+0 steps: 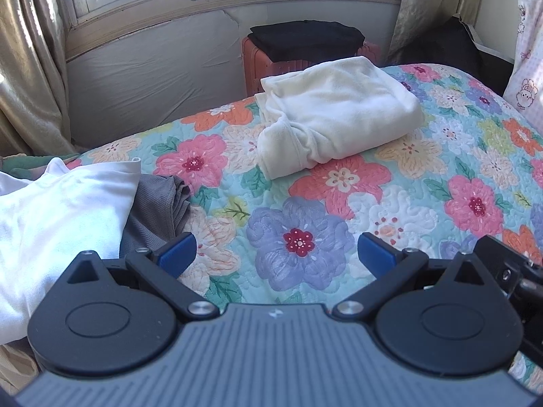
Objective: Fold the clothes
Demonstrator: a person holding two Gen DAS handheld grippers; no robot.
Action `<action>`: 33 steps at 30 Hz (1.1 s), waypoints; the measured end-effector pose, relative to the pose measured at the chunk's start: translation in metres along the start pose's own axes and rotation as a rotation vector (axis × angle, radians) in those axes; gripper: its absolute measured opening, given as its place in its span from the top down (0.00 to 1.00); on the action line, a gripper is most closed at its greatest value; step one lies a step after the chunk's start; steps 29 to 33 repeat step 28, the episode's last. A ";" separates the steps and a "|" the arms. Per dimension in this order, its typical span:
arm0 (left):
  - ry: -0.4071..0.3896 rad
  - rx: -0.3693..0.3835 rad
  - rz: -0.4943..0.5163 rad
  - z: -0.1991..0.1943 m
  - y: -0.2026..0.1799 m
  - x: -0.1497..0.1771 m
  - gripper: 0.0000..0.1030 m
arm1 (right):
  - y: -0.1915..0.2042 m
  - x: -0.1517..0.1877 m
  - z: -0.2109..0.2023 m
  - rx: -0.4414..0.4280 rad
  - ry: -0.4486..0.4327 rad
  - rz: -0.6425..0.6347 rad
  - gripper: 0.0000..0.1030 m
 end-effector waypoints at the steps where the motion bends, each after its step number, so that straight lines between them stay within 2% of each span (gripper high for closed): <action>1: 0.001 0.001 -0.002 -0.001 -0.001 0.000 0.00 | 0.000 0.000 -0.001 0.001 0.000 -0.002 0.11; 7: -0.031 -0.035 0.017 -0.004 -0.003 0.002 0.00 | -0.002 0.001 -0.003 -0.002 0.005 -0.004 0.11; 14: -0.037 -0.037 0.023 -0.006 0.000 0.000 0.00 | 0.000 0.005 0.000 0.015 0.023 -0.019 0.11; 24: -0.026 -0.064 0.038 -0.001 0.005 0.006 0.00 | 0.008 0.007 0.004 0.027 0.039 -0.044 0.11; 33: -0.009 -0.056 0.036 0.004 0.011 0.007 0.00 | 0.009 0.009 0.010 0.028 0.051 -0.039 0.11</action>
Point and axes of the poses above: each gripper's, at about its wrist camera, not at the fingertips, and z roughly the way its jaws point, y to its left, x to its underside, the point moved 5 cm from there along z, roughly the way its jaws point, and after that the axes turned 4 degrees about z, right-handed, at the moved point
